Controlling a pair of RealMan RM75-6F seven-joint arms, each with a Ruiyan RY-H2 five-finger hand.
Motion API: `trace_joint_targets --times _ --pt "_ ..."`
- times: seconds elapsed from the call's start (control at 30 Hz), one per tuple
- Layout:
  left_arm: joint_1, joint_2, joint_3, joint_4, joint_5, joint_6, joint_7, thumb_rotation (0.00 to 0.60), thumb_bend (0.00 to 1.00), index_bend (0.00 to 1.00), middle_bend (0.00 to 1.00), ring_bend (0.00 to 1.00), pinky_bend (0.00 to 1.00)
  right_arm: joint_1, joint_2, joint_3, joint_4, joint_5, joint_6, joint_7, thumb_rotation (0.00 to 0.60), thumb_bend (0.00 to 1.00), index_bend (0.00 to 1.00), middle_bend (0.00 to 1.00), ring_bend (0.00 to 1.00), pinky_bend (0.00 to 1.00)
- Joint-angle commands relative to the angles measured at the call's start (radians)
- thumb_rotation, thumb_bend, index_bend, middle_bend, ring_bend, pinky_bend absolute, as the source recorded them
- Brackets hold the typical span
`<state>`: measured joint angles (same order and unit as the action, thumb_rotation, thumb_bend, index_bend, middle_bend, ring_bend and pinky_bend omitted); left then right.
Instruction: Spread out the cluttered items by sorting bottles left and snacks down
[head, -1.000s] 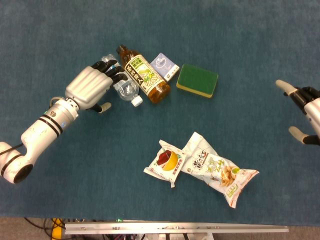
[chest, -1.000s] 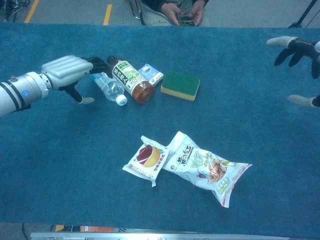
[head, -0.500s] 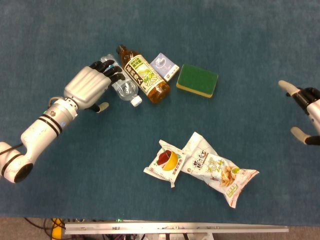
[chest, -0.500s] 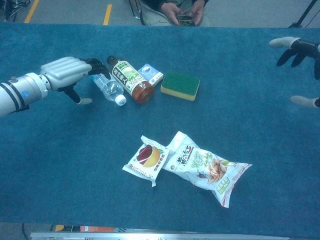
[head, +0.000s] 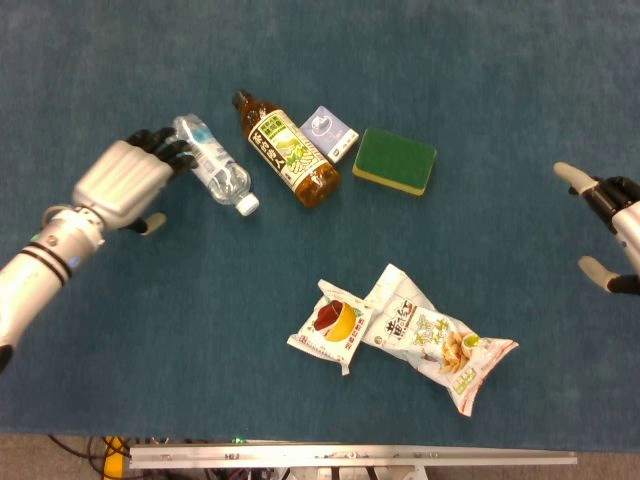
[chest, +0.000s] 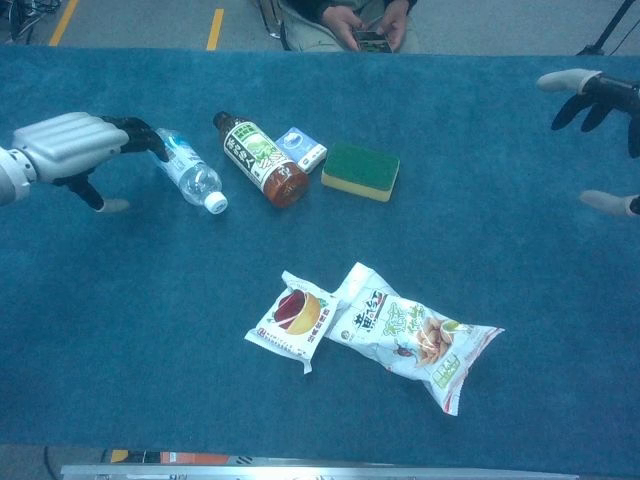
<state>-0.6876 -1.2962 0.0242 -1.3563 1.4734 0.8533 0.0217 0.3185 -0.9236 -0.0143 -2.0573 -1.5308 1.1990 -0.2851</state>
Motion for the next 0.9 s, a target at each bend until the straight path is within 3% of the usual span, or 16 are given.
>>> trace_joint_targets --times 0.03,0.9 --pt "0.012 0.017 -0.009 -0.019 -0.004 0.030 -0.007 0.600 0.26 0.21 0.16 0.06 0.16 -0.003 0.001 -0.001 -0.002 -0.004 0.001 -0.001 0.600 0.22 0.00 0.31 0.31 0.51" --pt "-0.052 -0.137 -0.007 0.132 0.052 -0.013 -0.001 0.600 0.26 0.17 0.10 0.05 0.16 -0.024 0.013 0.001 0.002 -0.003 0.006 0.017 0.600 0.22 0.00 0.31 0.31 0.51"
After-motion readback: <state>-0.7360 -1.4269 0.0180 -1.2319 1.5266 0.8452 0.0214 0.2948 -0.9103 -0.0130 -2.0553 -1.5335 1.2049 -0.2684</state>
